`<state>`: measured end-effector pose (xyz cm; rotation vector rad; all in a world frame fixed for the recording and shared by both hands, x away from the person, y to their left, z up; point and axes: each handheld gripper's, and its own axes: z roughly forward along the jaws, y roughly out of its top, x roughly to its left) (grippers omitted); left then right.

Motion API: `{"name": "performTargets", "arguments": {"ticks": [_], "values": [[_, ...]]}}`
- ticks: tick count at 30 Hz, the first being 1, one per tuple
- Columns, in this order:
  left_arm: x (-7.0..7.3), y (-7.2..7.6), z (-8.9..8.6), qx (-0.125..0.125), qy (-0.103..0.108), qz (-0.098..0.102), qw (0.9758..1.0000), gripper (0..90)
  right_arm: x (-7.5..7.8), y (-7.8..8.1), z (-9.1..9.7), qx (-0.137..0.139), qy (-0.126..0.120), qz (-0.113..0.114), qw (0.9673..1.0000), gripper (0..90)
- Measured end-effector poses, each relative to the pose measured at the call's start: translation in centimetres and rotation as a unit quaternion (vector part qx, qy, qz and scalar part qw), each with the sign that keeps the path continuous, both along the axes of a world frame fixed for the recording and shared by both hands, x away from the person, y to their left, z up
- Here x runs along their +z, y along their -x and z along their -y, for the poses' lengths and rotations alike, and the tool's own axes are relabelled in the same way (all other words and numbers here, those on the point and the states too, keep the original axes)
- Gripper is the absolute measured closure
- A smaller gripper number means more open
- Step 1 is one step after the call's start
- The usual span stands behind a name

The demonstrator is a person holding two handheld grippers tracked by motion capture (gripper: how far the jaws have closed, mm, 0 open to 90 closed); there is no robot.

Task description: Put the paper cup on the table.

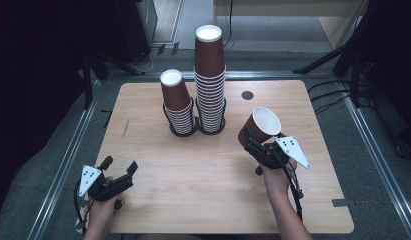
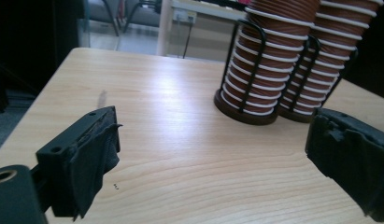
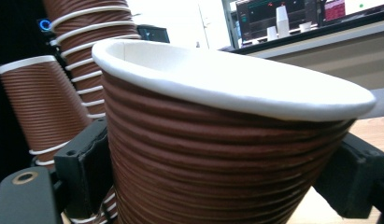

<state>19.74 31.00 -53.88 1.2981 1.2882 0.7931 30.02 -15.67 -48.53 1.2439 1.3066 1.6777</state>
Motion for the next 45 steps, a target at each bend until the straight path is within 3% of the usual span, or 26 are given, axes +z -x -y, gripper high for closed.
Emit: {"name": "performTargets", "arguments": {"ticks": [3, 6, 9, 10, 13, 14, 15, 16, 17, 18, 22, 23, 28, 30, 31, 32, 37, 39, 41, 45], "values": [[-0.3, 0.2, -0.6, 0.015, -0.004, -0.001, 0.9999, 4.9, -0.4, -0.7, 0.7, -0.016, 0.018, 0.002, 0.9997, 11.9], [-0.6, 0.1, -0.7, 0.020, -0.011, -0.016, 0.9996, 4.9, -0.7, -1.2, 1.1, -0.028, 0.022, -0.002, 0.9994, 11.9], [-0.7, 0.3, -0.5, 0.011, -0.032, -0.018, 0.9992, 5.4, -1.1, -2.1, 1.7, -0.041, 0.027, -0.008, 0.9987, 11.9], [-0.8, 0.3, -0.3, 0.008, -0.043, -0.019, 0.9989, 5.9, -1.4, -2.6, 2.0, -0.049, 0.043, 0.001, 0.9979, 11.8], [-0.8, 0.3, 0.1, 0.000, -0.063, -0.020, 0.9978, 6.0, -1.7, -3.2, 2.1, -0.055, 0.065, 0.000, 0.9964, 11.8], [-0.9, 0.3, 0.1, -0.002, -0.067, -0.021, 0.9975, 6.0, -2.1, -3.9, 2.1, -0.066, 0.104, 0.003, 0.9924, 11.8], [-0.9, 0.3, 0.2, -0.004, -0.068, -0.022, 0.9974, 6.0, -2.1, -3.9, 2.1, -0.066, 0.104, 0.003, 0.9924, 11.8], [-0.9, 0.3, 0.2, -0.007, -0.067, -0.024, 0.9974, 6.0, -2.3, -4.2, 2.0, -0.076, 0.119, 0.004, 0.9899, 11.7], [-0.9, 0.3, 0.1, -0.007, -0.065, -0.027, 0.9975, 6.0, -2.7, -4.9, 1.9, -0.090, 0.158, -0.009, 0.9832, 11.7], [-0.9, 0.2, 0.0, -0.007, -0.061, -0.031, 0.9976, 6.0, -2.9, -5.2, 1.9, -0.091, 0.167, -0.016, 0.9816, 11.6], [-0.8, 0.1, -0.6, -0.007, -0.035, -0.035, 0.9988, 6.0, -3.4, -5.8, 2.0, -0.085, 0.169, -0.031, 0.9816, 11.6], [-0.8, 0.1, -0.7, -0.007, -0.031, -0.036, 0.9988, 6.0, -3.6, -6.1, 1.9, -0.087, 0.182, -0.040, 0.9786, 11.5], [-0.9, 0.0, -0.7, -0.009, -0.027, -0.042, 0.9987, 6.5, -4.0, -6.7, 2.0, -0.101, 0.194, -0.050, 0.9744, 11.1], [-0.9, -0.1, -0.6, -0.010, -0.032, -0.044, 0.9985, 6.7, -4.3, -7.5, 2.2, -0.116, 0.206, -0.074, 0.9688, 10.9], [-0.9, -0.1, -0.6, -0.010, -0.032, -0.045, 0.9984, 6.7, -4.3, -7.5, 2.2, -0.116, 0.206, -0.074, 0.9688, 10.9], [-0.9, -0.1, -0.6, -0.010, -0.033, -0.047, 0.9983, 6.7, -4.4, -7.9, 2.3, -0.122, 0.208, -0.089, 0.9664, 10.9], [-0.9, -0.2, -0.7, -0.009, -0.028, -0.050, 0.9983, 6.7, -4.4, -8.6, 2.3, -0.121, 0.204, -0.109, 0.9654, 10.9], [-0.9, -0.2, -0.7, -0.011, -0.029, -0.050, 0.9983, 6.7, -4.4, -8.8, 2.1, -0.122, 0.214, -0.107, 0.9633, 10.9], [-0.9, -0.1, -0.7, -0.011, -0.030, -0.049, 0.9983, 6.7, -4.4, -9.1, 2.1, -0.114, 0.204, -0.110, 0.9662, 10.8], [-0.9, -0.1, -0.7, -0.012, -0.029, -0.048, 0.9984, 6.7, -4.5, -9.5, 2.0, -0.113, 0.197, -0.123, 0.9660, 10.3]]}}
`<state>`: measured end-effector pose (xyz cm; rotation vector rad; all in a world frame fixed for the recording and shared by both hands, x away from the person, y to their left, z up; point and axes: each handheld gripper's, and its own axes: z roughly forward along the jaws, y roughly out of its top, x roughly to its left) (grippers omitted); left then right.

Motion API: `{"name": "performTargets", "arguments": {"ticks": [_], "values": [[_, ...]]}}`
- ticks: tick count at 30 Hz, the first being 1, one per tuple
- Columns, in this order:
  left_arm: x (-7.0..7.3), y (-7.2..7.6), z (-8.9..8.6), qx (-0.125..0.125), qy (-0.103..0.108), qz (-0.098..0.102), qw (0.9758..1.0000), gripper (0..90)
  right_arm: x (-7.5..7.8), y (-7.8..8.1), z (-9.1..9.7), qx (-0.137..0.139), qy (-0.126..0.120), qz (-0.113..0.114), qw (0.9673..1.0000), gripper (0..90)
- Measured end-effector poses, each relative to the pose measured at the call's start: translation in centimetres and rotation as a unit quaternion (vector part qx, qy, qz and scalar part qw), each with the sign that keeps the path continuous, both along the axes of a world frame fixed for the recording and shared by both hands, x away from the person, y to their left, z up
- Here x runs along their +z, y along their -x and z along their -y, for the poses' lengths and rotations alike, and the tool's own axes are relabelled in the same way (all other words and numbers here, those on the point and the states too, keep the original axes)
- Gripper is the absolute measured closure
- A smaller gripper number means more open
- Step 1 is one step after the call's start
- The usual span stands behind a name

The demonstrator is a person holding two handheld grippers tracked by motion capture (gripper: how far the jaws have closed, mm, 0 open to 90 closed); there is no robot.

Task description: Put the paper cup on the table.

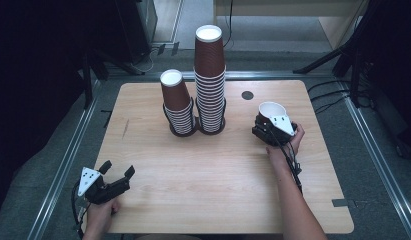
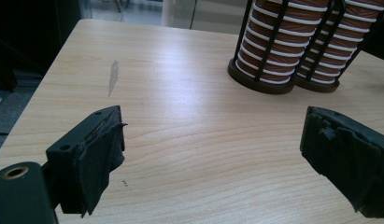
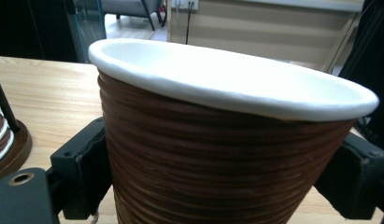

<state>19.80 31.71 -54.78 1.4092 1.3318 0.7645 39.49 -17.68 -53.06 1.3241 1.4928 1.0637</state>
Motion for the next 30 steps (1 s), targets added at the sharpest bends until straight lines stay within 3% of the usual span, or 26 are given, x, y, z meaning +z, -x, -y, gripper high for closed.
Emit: {"name": "performTargets", "arguments": {"ticks": [3, 8, 14, 21, 30], "values": [[0.0, 0.0, 0.0, -0.001, 0.001, -0.001, 1.0000, 6.7, -0.4, -0.3, -0.1, -0.004, 0.005, -0.007, 1.0000, 9.5], [0.0, -0.1, 0.0, -0.002, 0.002, -0.002, 1.0000, 6.7, -0.5, -0.4, -0.1, -0.009, -0.010, -0.010, 0.9999, 8.3], [0.0, -0.1, 0.0, -0.001, 0.004, -0.003, 1.0000, 6.7, -0.7, 0.1, -0.2, 0.002, -0.014, -0.033, 0.9993, 0.0], [0.0, 0.0, -0.1, -0.002, 0.005, -0.001, 1.0000, 6.7, 0.2, 0.9, -0.3, 0.017, -0.038, -0.015, 0.9990, 0.0], [-0.1, 0.0, -0.1, 0.000, 0.008, 0.000, 1.0000, 6.7, 1.1, 1.9, 0.4, 0.025, -0.063, -0.017, 0.9975, 0.0]]}}
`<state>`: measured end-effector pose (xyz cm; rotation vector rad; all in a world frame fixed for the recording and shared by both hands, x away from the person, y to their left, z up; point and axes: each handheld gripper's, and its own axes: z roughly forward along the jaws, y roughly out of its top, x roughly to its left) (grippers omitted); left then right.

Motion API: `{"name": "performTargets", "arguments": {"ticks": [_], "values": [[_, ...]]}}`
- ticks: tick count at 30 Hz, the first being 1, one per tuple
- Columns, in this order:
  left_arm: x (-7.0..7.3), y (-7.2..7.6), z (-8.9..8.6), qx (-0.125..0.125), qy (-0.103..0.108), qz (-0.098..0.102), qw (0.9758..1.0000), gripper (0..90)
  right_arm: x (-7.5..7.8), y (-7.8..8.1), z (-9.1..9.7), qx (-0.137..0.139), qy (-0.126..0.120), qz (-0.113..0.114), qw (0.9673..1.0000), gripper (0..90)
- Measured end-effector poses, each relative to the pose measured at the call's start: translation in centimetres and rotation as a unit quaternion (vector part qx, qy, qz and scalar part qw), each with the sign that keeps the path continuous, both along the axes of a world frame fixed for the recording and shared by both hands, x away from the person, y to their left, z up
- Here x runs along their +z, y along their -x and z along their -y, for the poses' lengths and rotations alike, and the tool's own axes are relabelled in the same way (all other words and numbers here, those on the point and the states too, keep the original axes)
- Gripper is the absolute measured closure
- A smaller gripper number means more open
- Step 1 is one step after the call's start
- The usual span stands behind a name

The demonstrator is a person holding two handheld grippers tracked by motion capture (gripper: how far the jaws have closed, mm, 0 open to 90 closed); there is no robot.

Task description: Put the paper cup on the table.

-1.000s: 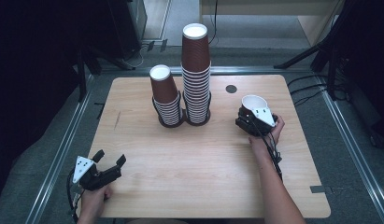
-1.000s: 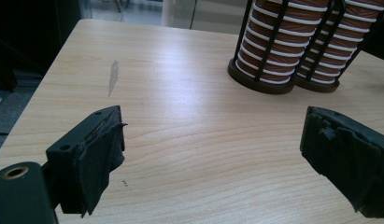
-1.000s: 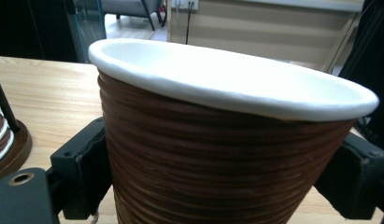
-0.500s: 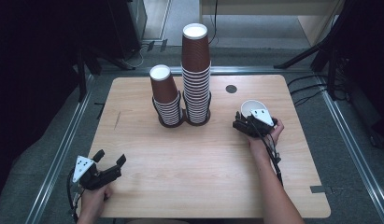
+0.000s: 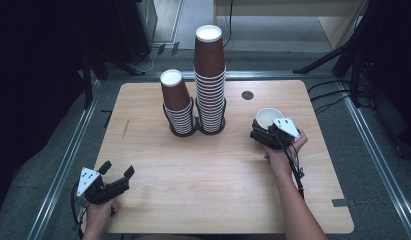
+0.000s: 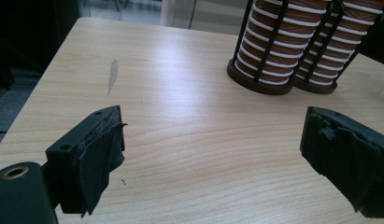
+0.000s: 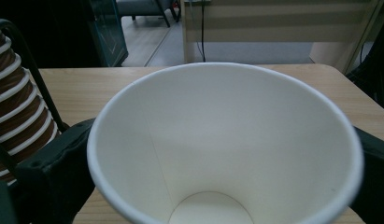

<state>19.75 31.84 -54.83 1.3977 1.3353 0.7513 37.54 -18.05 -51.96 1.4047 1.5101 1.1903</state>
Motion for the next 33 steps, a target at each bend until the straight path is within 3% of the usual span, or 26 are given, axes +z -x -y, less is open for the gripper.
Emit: {"name": "performTargets", "arguments": {"ticks": [5, 14, 23, 33], "values": [[0.0, 0.0, 0.0, 0.000, 0.001, 0.000, 1.0000, 6.7, 0.3, 0.6, 0.7, 0.006, -0.011, -0.006, 0.9999, 0.0], [0.0, -0.1, 0.0, 0.000, -0.001, -0.001, 1.0000, 6.7, 0.3, 2.3, 1.4, 0.027, 0.009, -0.007, 0.9996, 0.0], [0.0, -0.1, 0.0, 0.002, -0.004, -0.003, 1.0000, 6.7, 1.2, 4.0, 1.7, 0.050, 0.005, -0.003, 0.9987, 0.0], [0.0, -0.1, 0.0, 0.001, 0.002, -0.002, 1.0000, 6.7, 0.6, 6.4, 3.1, 0.036, 0.002, -0.001, 0.9993, 0.0]]}}
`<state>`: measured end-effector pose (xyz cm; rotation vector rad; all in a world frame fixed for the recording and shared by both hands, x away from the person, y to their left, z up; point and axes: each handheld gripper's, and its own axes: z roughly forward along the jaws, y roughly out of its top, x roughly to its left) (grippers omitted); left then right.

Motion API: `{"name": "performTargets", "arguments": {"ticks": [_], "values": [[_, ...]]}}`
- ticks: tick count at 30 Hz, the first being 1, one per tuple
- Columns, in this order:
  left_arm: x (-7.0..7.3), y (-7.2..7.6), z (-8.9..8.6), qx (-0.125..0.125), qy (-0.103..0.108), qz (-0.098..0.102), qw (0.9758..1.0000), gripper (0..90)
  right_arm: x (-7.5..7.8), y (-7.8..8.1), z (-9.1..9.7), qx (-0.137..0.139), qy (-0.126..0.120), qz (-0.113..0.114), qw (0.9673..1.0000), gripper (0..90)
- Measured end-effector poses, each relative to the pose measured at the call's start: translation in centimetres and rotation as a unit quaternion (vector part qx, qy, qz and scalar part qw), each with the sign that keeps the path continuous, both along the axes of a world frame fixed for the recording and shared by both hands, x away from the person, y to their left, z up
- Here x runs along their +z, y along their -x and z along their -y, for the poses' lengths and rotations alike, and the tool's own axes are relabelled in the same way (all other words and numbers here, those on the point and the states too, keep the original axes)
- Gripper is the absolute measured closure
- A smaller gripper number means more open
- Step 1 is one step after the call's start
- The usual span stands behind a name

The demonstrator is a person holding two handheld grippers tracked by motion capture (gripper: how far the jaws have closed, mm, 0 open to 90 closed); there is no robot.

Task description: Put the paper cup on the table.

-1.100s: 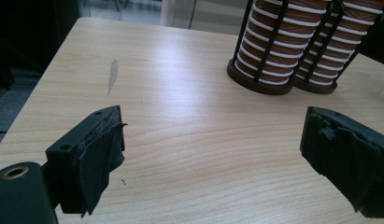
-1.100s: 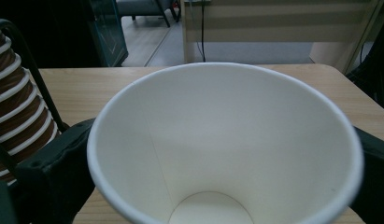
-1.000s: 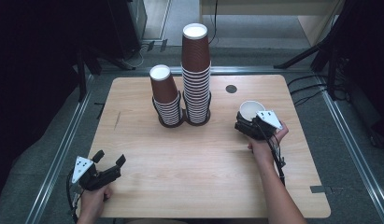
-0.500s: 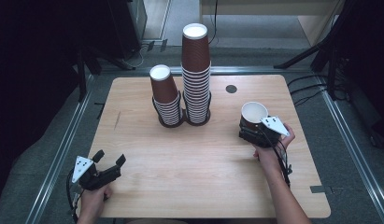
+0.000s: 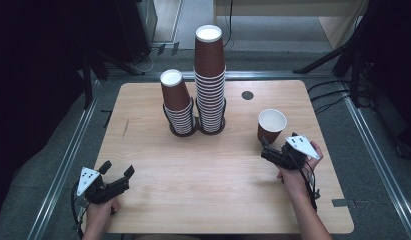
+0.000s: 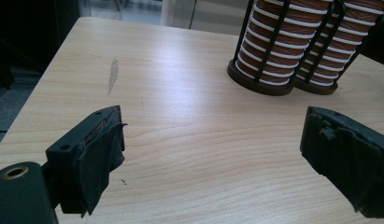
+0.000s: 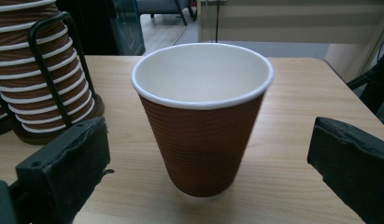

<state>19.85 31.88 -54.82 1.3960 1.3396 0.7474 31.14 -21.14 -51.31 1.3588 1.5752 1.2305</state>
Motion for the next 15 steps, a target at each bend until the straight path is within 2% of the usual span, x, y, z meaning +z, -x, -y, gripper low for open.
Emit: {"name": "performTargets", "arguments": {"ticks": [7, 15], "values": [[0.0, 0.0, 0.1, 0.001, -0.006, -0.001, 1.0000, 6.7, 0.1, 1.4, 1.8, -0.013, -0.004, 0.009, 0.9999, 0.0], [0.0, 0.0, 0.1, 0.002, -0.005, -0.002, 1.0000, 6.7, -0.2, 2.6, 4.3, -0.029, -0.010, 0.008, 0.9995, 0.0]]}}
